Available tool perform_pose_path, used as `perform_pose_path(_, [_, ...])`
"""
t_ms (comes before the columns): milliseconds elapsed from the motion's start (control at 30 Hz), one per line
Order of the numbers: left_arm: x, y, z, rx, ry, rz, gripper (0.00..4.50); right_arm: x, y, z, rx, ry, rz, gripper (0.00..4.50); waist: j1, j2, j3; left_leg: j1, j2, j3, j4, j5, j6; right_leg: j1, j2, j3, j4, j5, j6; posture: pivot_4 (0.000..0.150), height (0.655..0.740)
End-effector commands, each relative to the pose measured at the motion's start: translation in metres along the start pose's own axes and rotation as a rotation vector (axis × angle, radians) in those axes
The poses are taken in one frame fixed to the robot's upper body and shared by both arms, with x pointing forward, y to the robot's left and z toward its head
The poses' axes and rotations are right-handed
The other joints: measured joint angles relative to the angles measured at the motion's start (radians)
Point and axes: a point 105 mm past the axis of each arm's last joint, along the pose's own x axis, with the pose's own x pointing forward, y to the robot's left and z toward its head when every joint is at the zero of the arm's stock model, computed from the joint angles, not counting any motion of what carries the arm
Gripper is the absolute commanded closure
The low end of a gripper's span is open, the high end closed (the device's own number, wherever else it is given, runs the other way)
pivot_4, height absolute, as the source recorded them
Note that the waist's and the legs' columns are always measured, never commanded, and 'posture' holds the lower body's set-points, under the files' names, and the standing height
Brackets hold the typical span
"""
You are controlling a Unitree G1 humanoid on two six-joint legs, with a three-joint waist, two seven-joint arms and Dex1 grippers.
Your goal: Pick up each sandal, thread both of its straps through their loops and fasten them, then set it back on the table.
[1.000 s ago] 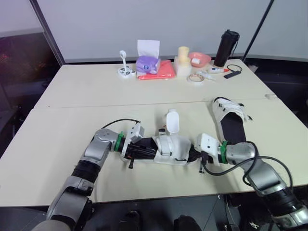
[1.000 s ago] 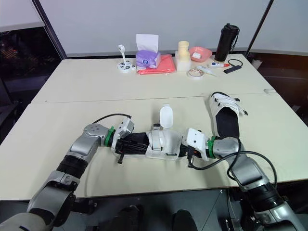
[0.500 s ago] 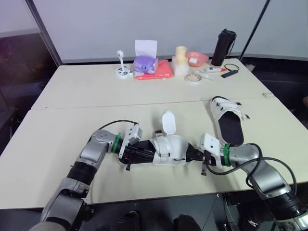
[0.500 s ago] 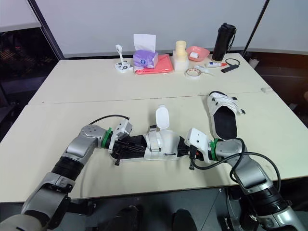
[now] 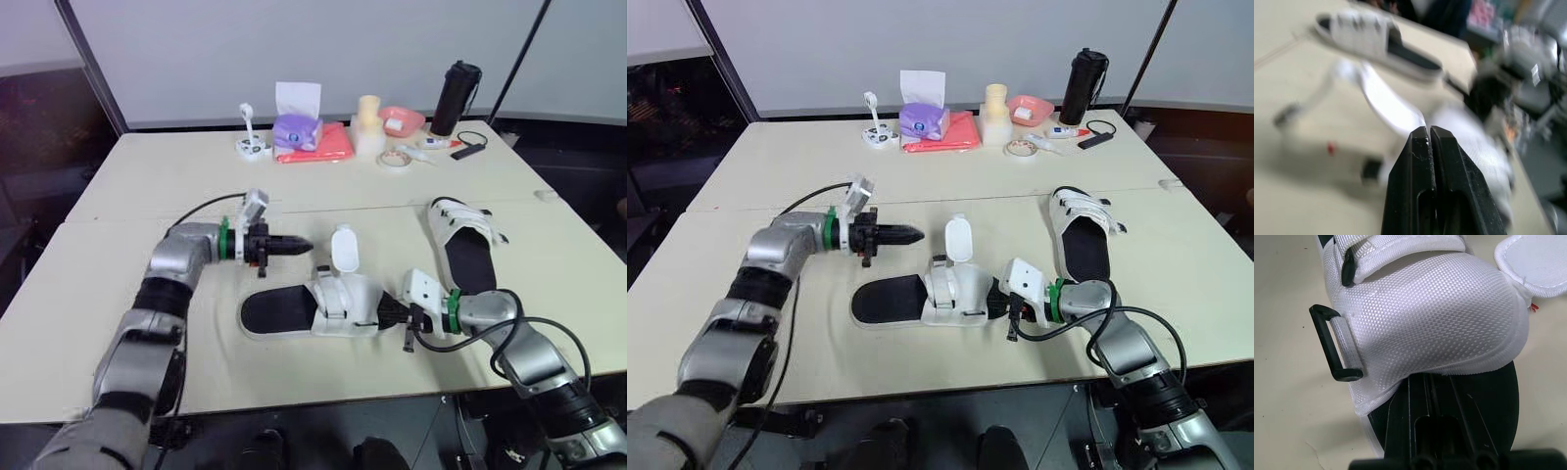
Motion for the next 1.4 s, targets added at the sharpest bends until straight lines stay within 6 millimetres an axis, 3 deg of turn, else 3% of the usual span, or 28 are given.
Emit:
perform_pose_path(33, [0.014,0.009,0.003,-0.123,-0.058,0.02,4.21,0.007,0.01,-0.016,0.029,0.059,0.033,4.5,-0.002,0.0,0.0,0.0,0.0,0.0,0.0,0.0,0.0,0.0,0.0,0.0,0.0,0.0,0.0,0.15,0.74])
perform_pose_path(100, [0.024,0.01,0.0,-0.174,-0.057,0.017,3.58,0.007,0.011,-0.016,0.025,0.061,0.032,4.5,-0.001,0.0,0.0,0.0,0.0,0.001,0.0,0.0,0.0,0.0,0.0,0.0,0.0,0.0,0.0,0.15,0.74])
perform_pose_path(333, [0.04,0.014,-0.007,-0.245,-0.05,0.024,0.06,0.004,0.009,-0.015,0.016,0.067,0.022,4.5,-0.001,0.0,0.0,0.0,0.0,0.001,0.0,0.0,0.0,0.0,0.0,0.0,0.001,0.0,0.0,0.15,0.74])
perform_pose_path(533, [0.063,0.012,-0.009,-0.291,-0.079,0.012,0.02,0.003,0.006,-0.015,0.012,0.069,0.013,4.5,0.001,0.0,0.0,0.0,0.0,0.001,0.0,0.0,0.0,0.0,0.0,0.0,0.001,0.0,0.0,0.15,0.74])
perform_pose_path(767, [0.084,0.015,0.014,-0.379,-0.225,0.044,0.02,0.003,0.004,-0.015,0.002,0.073,0.007,4.5,0.0,-0.001,0.0,0.0,0.0,0.001,0.0,0.0,0.0,0.0,0.0,0.0,0.001,0.0,0.0,0.15,0.74])
perform_pose_path(967, [0.089,0.02,0.037,-0.434,-0.337,0.08,0.02,0.002,0.003,-0.015,-0.004,0.077,0.002,4.5,0.0,-0.001,0.0,0.0,0.0,0.002,0.0,0.0,0.0,0.0,0.0,-0.001,0.001,0.0,0.001,0.15,0.74])
perform_pose_path(1400, [0.093,0.017,0.057,-0.453,-0.414,0.055,0.02,0.002,0.002,-0.014,-0.008,0.076,-0.007,4.5,0.001,-0.001,0.0,0.0,0.0,0.002,0.0,0.0,0.0,0.0,0.0,-0.001,0.001,0.0,0.001,0.15,0.74])
